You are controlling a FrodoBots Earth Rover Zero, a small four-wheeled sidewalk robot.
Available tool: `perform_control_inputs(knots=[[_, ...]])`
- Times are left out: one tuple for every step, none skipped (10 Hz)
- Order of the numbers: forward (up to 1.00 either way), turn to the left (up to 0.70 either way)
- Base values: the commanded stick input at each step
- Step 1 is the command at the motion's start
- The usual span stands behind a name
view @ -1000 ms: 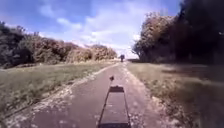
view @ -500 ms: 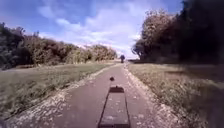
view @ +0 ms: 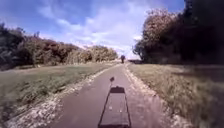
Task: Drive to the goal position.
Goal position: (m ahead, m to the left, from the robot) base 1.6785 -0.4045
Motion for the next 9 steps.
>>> perform_control_inputs(knots=[[0.7, 0.0], [0.7, 0.0], [0.7, 0.0], [0.7, 0.0], [0.7, 0.0], [0.7, 0.0], [0.7, 0.0], [0.7, 0.0], [0.7, 0.0]])
